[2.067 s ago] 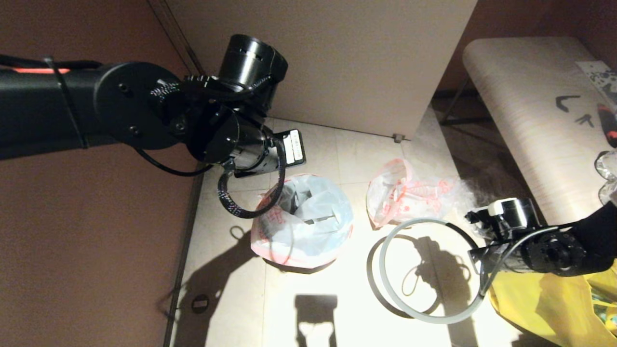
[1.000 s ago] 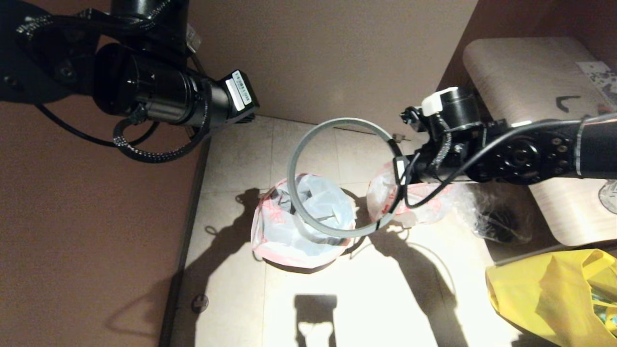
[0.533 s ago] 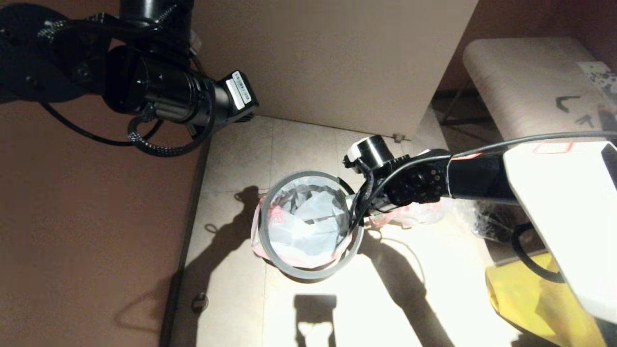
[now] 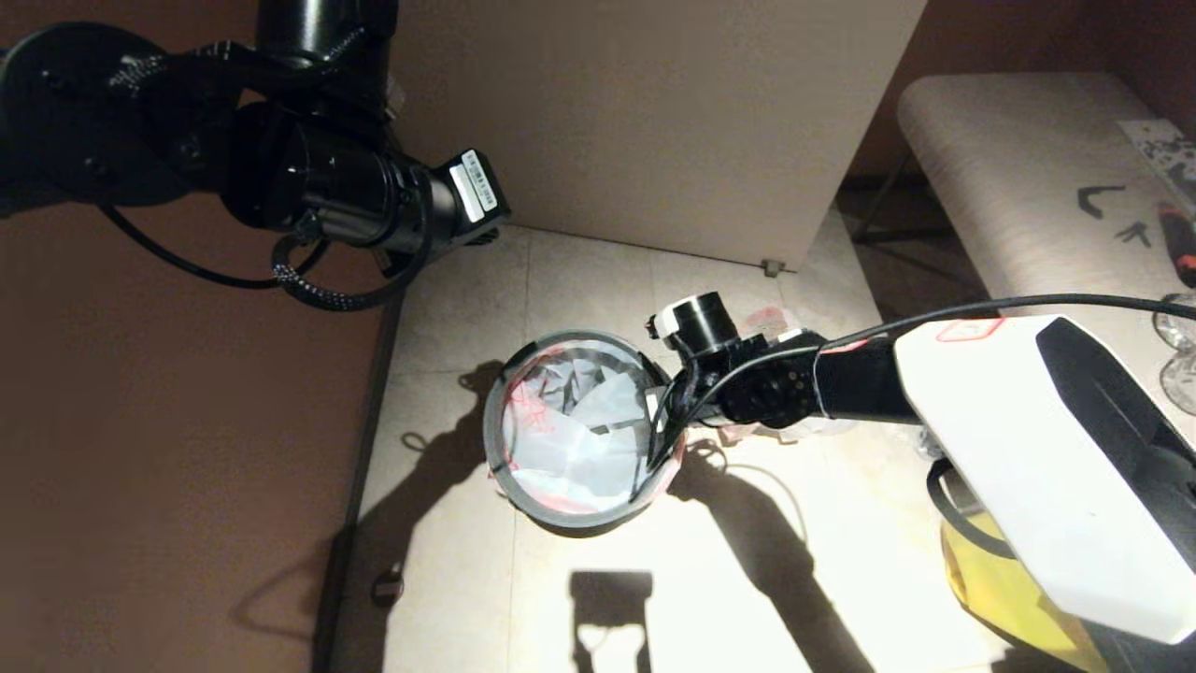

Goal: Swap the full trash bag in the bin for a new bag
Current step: Place the trash can ring on the trash can

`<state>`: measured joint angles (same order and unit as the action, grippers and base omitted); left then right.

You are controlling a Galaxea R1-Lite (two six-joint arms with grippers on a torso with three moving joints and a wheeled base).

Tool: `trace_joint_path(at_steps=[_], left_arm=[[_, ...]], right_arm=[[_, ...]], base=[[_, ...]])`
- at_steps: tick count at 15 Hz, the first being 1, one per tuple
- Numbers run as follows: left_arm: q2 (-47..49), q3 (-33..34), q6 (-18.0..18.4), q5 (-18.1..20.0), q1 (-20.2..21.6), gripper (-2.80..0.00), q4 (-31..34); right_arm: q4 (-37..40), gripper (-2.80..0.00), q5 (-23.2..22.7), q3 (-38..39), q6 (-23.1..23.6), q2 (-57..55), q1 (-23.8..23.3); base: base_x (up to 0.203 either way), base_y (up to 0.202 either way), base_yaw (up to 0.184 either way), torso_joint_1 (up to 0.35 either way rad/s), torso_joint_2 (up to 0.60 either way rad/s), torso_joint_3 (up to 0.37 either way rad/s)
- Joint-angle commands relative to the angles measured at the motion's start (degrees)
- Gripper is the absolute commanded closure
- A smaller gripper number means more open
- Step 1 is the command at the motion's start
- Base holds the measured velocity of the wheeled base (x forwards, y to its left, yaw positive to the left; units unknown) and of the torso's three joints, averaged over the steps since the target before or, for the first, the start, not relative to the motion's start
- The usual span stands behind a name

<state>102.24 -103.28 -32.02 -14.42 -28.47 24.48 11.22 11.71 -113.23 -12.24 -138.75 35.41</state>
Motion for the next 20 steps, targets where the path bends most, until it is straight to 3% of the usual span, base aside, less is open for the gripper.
trace_joint_path(at_steps=[1, 4, 9, 17, 20], left_arm=[[0.33, -0.04, -0.23, -0.08, -0.01, 0.00, 0.13], [0.42, 0.01, -0.23, -0.08, -0.01, 0.00, 0.13], [0.33, 0.18, -0.23, -0.08, -0.19, 0.00, 0.13], [0.24, 0.18, -0.23, -0.08, -0.19, 0.00, 0.13], [0.15, 0.27, -0.23, -0.08, -0.28, 0.00, 0.13]], right_arm=[[-2.31, 0.00, 0.28, -0.06, 0.03, -2.48, -0.15], [-6.71, 0.00, 2.36, -0.06, 1.49, -3.64, -1.34], [-6.20, 0.00, 7.27, 0.02, 5.07, -3.72, -1.86], [-10.32, 0.00, 6.84, -0.01, 6.35, -4.62, -0.87], [-6.83, 0.00, 6.80, 0.46, 5.18, -1.51, -0.65]], base=[[0.000, 0.000, 0.000, 0.000, 0.00, 0.000], [0.000, 0.000, 0.000, 0.000, 0.00, 0.000], [0.000, 0.000, 0.000, 0.000, 0.00, 0.000], [0.000, 0.000, 0.000, 0.000, 0.00, 0.000], [0.000, 0.000, 0.000, 0.000, 0.00, 0.000]])
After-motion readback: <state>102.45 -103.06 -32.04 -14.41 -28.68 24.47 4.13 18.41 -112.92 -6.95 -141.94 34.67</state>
